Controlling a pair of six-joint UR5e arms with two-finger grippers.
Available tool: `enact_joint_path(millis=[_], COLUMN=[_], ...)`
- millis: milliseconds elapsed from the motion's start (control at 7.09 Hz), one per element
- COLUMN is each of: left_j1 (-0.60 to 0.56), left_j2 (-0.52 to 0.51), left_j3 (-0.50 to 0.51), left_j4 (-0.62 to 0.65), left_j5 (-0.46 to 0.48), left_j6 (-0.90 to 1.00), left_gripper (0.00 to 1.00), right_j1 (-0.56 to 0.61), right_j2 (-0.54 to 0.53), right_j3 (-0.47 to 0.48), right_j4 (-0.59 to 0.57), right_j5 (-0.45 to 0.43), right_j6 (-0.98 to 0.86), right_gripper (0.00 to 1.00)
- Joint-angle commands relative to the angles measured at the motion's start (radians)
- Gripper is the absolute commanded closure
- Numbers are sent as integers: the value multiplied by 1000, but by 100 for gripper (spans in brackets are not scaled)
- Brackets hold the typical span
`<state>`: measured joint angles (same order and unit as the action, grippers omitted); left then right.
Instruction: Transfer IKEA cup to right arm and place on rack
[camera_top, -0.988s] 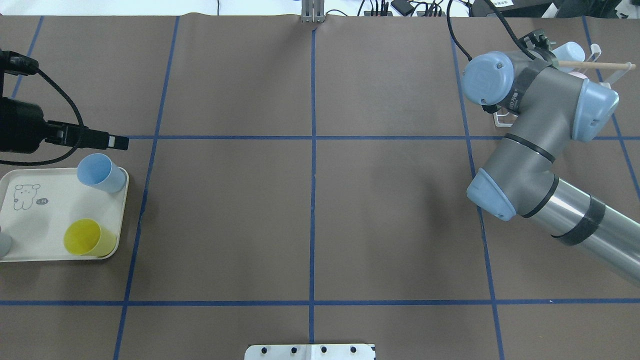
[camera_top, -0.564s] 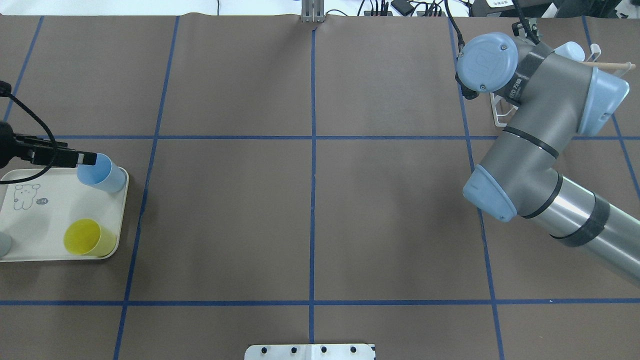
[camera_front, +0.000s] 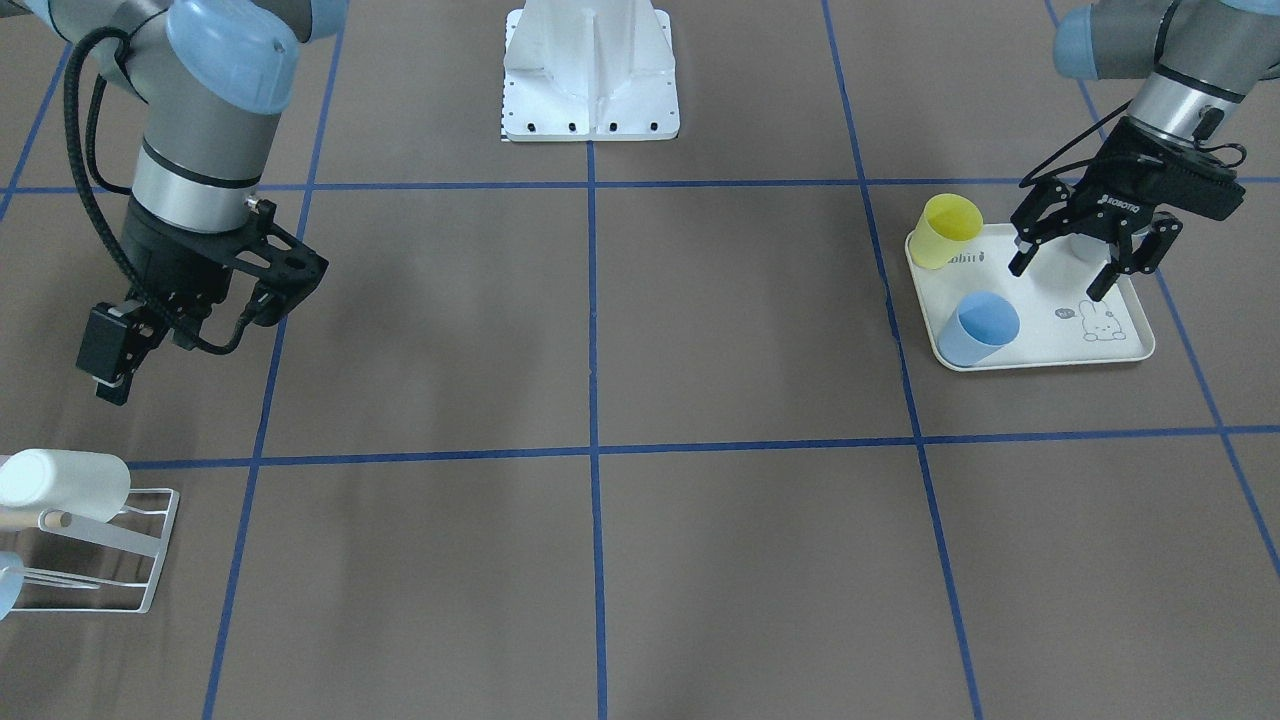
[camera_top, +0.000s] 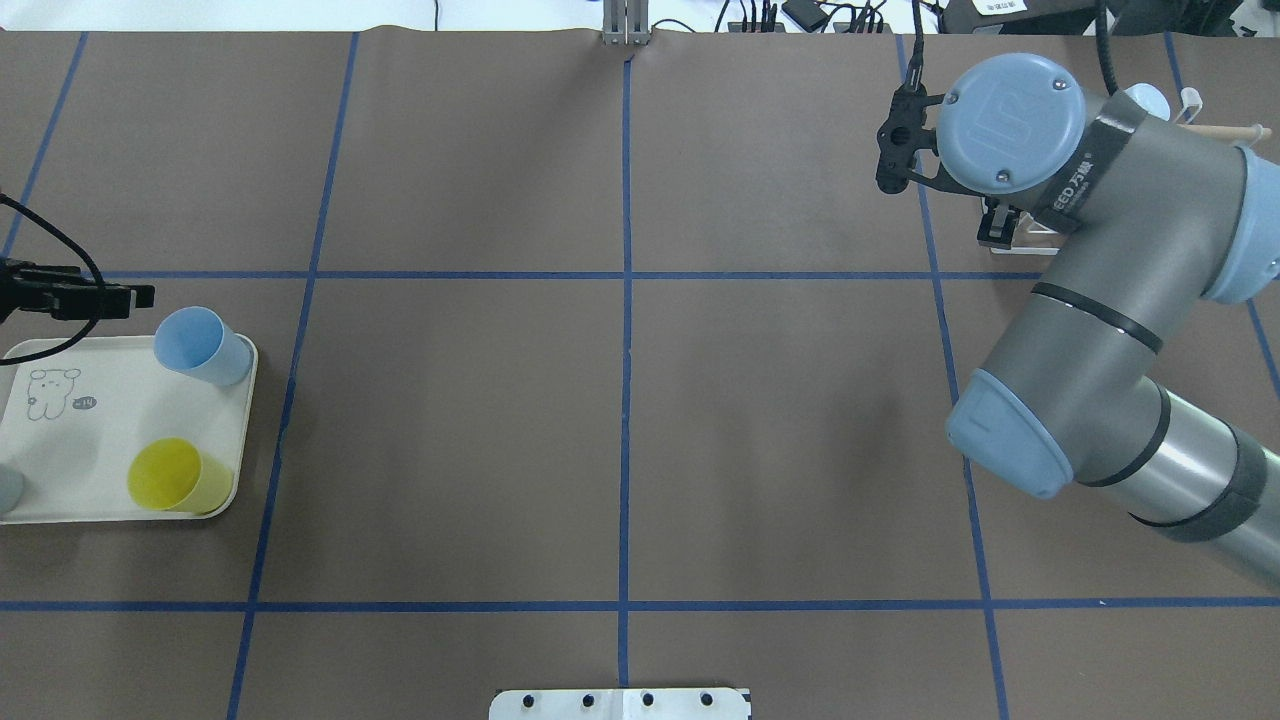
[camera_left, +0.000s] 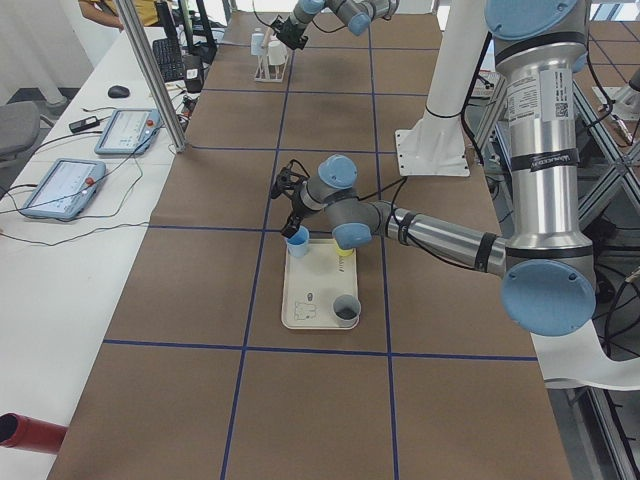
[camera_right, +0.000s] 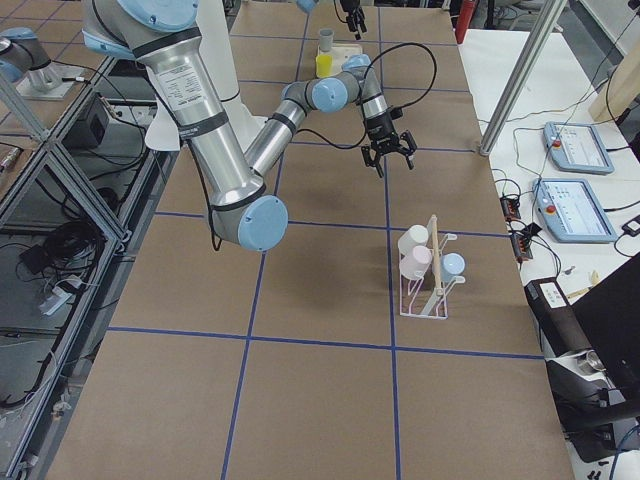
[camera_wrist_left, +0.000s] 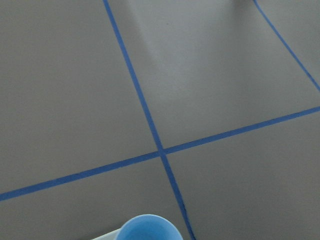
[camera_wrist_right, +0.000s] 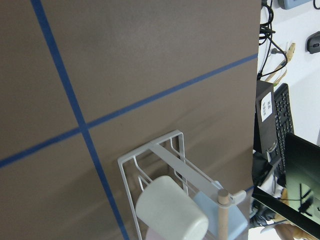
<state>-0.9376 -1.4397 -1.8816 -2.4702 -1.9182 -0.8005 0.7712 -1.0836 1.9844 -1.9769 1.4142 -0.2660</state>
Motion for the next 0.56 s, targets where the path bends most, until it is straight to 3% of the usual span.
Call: enact_joint_path(millis=[0, 141, 423], left_j1=[61, 77, 98], left_j2=[-39, -50, -53], left_j3=[57, 84, 111], left_j4=[-1, -3, -6], left_j5=[71, 79, 128], left_j6=[-12, -14, -14], left_gripper=[0, 0, 1], right_j1=[-1, -1, -3], right_j2=[-59, -87, -101], right_j3=[66, 66, 67], right_j4=[205, 304, 355], right_j5=[164, 208, 235], right_j6=[205, 299, 381], right_gripper=[2, 2, 1])
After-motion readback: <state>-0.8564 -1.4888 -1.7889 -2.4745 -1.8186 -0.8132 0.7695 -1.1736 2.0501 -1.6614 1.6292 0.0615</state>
